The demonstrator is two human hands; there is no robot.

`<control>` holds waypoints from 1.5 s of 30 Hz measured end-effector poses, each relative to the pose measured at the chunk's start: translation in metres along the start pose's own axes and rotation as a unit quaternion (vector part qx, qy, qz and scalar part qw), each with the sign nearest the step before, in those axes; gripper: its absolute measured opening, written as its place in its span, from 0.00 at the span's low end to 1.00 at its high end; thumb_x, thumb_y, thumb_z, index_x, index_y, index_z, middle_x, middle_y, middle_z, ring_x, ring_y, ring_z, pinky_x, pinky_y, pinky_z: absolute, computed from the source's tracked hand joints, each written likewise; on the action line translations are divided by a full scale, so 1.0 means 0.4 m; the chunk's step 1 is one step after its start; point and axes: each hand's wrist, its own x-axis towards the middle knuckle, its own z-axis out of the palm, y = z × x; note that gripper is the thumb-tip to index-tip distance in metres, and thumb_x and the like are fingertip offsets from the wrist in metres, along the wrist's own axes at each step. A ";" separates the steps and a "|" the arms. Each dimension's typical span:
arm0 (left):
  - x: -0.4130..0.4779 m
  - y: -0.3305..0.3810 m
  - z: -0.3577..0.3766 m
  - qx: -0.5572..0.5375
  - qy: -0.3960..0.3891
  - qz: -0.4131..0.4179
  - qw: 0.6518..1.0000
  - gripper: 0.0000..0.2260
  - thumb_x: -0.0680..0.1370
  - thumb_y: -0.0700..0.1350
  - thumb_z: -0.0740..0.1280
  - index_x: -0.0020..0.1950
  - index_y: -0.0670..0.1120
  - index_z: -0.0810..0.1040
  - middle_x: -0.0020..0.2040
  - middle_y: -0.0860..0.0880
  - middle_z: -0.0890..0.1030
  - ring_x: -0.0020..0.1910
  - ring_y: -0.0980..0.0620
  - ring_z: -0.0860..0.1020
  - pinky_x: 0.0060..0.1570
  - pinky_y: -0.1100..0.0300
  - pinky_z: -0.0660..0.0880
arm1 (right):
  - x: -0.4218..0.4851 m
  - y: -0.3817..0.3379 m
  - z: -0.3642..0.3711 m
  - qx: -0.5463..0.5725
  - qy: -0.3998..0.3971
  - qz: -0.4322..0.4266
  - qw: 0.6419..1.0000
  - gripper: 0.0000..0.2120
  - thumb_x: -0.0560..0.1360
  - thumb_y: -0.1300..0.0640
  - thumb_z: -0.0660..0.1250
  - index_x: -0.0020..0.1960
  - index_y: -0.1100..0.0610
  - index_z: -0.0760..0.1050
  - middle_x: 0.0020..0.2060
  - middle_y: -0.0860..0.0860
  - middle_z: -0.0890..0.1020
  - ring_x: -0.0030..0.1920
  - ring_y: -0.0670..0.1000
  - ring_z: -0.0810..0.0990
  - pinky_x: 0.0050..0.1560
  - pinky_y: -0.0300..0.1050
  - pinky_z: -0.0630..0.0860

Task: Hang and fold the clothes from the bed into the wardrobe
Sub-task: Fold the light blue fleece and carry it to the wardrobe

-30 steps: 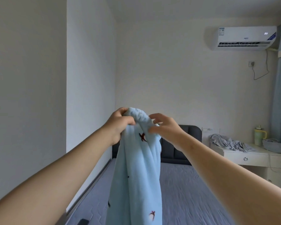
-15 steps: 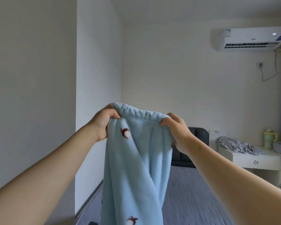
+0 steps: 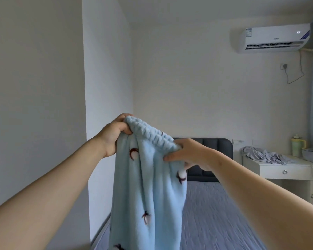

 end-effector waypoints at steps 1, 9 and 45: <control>-0.003 0.000 -0.011 0.031 -0.014 0.008 0.999 0.20 0.71 0.28 0.53 0.43 0.51 0.75 0.35 0.52 0.80 0.35 0.54 0.78 0.36 0.63 0.75 | 0.002 -0.003 -0.003 0.014 0.041 -0.009 0.999 0.08 0.66 0.59 0.75 0.40 0.54 0.77 0.39 0.51 0.82 0.37 0.48 0.83 0.40 0.48 0.82; -0.039 0.063 -0.075 0.119 -0.089 0.015 0.989 0.17 0.62 0.29 0.61 0.33 0.52 0.77 0.31 0.52 0.76 0.32 0.55 0.75 0.30 0.66 0.72 | -0.012 -0.047 -0.039 0.332 0.016 -0.115 0.936 0.13 0.61 0.64 0.74 0.41 0.53 0.76 0.33 0.52 0.82 0.32 0.51 0.82 0.32 0.46 0.79; 0.306 0.003 -0.134 0.128 0.219 0.131 0.959 0.15 0.76 0.32 0.60 0.45 0.55 0.68 0.44 0.53 0.78 0.34 0.55 0.79 0.31 0.66 0.75 | 0.343 -0.046 0.011 0.141 0.264 -0.160 0.941 0.11 0.73 0.64 0.64 0.51 0.52 0.67 0.39 0.44 0.75 0.42 0.46 0.74 0.47 0.45 0.75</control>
